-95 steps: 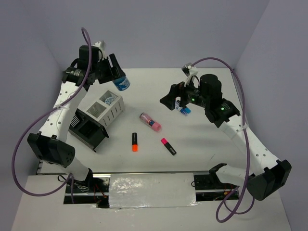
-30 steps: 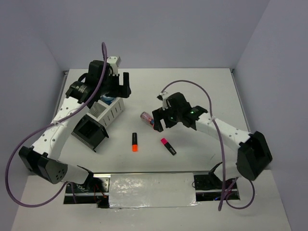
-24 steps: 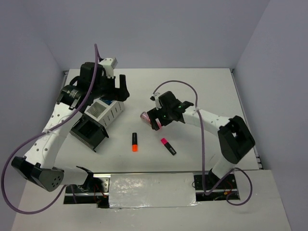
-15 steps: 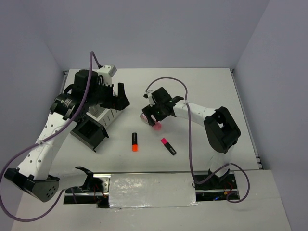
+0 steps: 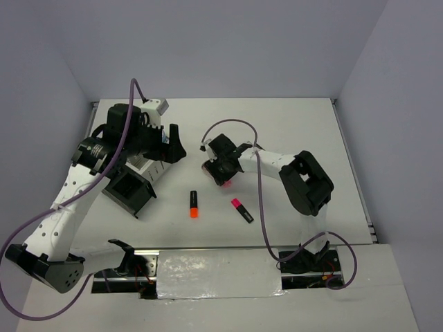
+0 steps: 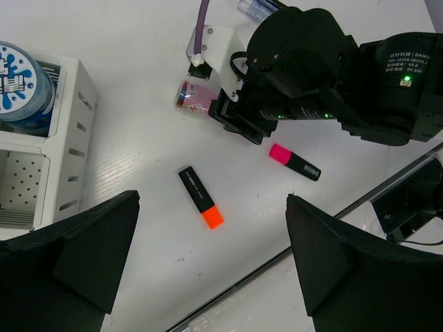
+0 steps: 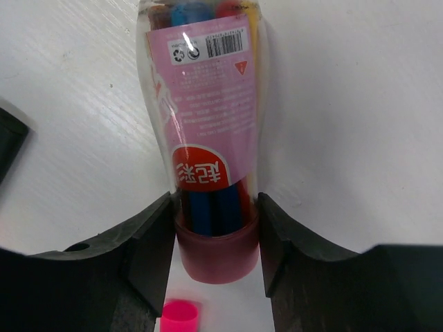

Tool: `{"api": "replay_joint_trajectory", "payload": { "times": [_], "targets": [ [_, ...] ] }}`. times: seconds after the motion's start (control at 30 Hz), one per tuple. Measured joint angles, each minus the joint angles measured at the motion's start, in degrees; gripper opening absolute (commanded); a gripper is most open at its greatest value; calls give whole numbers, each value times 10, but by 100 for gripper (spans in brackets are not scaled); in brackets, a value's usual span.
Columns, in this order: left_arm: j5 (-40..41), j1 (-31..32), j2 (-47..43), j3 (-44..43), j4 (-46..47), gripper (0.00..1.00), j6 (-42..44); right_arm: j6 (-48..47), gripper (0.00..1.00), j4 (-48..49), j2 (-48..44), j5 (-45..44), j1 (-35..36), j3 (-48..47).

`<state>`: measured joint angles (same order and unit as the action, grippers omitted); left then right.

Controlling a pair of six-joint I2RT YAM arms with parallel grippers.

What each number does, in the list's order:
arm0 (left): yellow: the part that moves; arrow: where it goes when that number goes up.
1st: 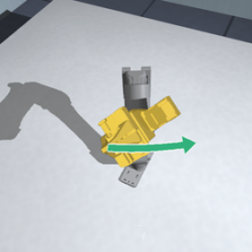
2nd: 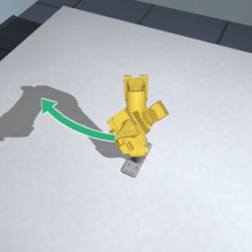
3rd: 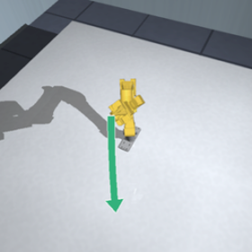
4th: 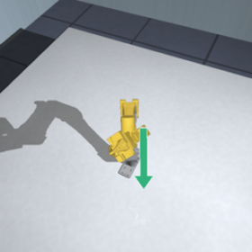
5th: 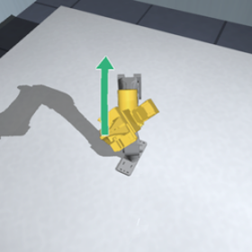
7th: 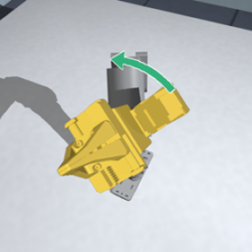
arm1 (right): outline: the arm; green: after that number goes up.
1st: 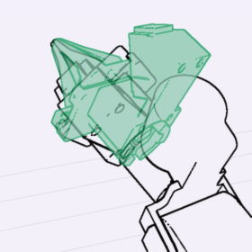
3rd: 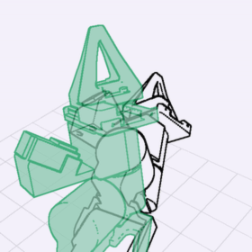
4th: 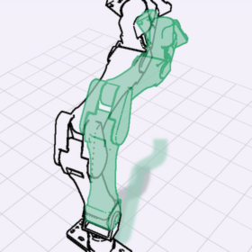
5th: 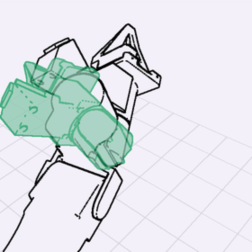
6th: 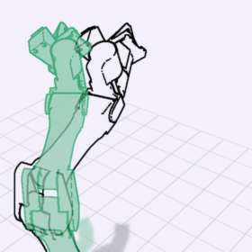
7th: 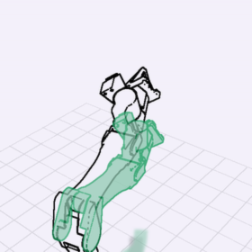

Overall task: Sort the stationery into containers
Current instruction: Pick up the stationery from the center of the board.

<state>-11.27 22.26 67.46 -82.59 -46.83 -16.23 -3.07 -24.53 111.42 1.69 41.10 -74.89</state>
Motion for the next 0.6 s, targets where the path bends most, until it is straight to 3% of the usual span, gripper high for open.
{"api": "replay_joint_trajectory", "payload": {
  "times": [0.07, 0.2, 0.3, 0.47, 0.6],
  "targets": [
    [-1, 0, 0, 0, 1, 99, 0, 2, 0, -1, 0, -9, 3, -1],
    [-7, 0, 0, 0, 3, 99, 10, 4, 0, -34, -4, -20, 3, -17],
    [-10, 0, 0, -1, 11, 99, 25, 4, 0, -127, -17, 7, 2, -80],
    [-43, 0, -13, 14, 76, 99, 64, -11, 0, -288, -59, 152, 1, -278],
    [-87, 0, -78, 94, 177, 99, 104, -10, 0, -347, -155, 266, 1, -282]
  ]
}}
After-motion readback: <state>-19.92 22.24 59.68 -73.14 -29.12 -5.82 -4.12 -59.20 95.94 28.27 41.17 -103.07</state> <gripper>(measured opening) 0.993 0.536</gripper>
